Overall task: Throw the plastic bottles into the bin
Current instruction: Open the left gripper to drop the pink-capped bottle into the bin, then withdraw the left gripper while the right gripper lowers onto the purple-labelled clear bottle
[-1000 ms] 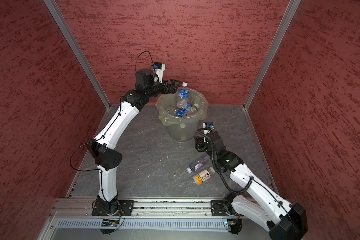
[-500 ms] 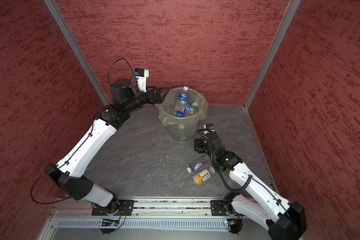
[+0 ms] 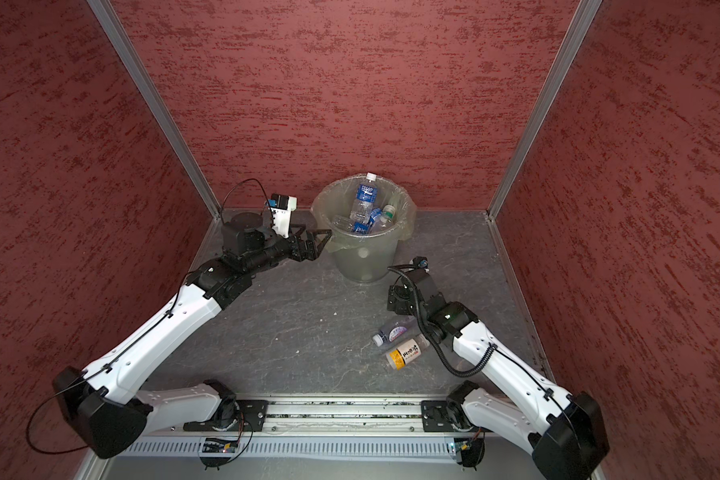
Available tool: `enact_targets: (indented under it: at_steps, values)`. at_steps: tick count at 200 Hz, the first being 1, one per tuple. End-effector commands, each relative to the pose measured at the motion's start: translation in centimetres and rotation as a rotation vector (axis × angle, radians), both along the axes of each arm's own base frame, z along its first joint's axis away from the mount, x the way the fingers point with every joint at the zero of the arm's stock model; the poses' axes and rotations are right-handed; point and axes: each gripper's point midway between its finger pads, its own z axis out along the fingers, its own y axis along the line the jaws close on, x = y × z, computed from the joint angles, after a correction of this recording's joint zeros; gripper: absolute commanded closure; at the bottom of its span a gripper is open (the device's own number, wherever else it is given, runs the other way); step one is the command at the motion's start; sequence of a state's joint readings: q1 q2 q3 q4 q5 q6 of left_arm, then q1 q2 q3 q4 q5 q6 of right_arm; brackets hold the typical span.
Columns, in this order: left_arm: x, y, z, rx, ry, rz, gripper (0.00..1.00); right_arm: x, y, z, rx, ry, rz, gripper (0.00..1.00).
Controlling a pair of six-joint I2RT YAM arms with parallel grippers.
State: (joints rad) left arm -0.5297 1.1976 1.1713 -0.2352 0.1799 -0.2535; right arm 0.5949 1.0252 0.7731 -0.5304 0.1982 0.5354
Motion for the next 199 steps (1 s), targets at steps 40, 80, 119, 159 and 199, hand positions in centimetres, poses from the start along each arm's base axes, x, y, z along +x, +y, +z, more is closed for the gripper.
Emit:
enact_targets:
  at_steps: [40,80,119,159,199]
  values:
    - [-3.8,-0.1,-4.4,0.028,0.001,-0.06,0.01,-2.4,0.4,-3.4,0.079,0.124,-0.023,0.09]
    - [-5.3,-0.5,-9.7,0.062,0.058,-0.088,0.01,-3.6,0.2,-6.1,0.097,0.205,-0.054,0.09]
    - [-5.9,-0.5,-14.8,0.113,0.122,-0.099,0.01,-3.2,0.3,-6.8,0.084,0.214,-0.061,0.09]
    - [-6.9,0.2,-17.7,0.147,0.152,-0.101,0.01,-2.9,0.5,-7.6,0.073,0.235,-0.071,0.09]
    - [-7.8,0.8,-19.6,0.164,0.165,-0.106,0.01,-2.5,0.9,-8.3,0.062,0.248,-0.065,0.1]
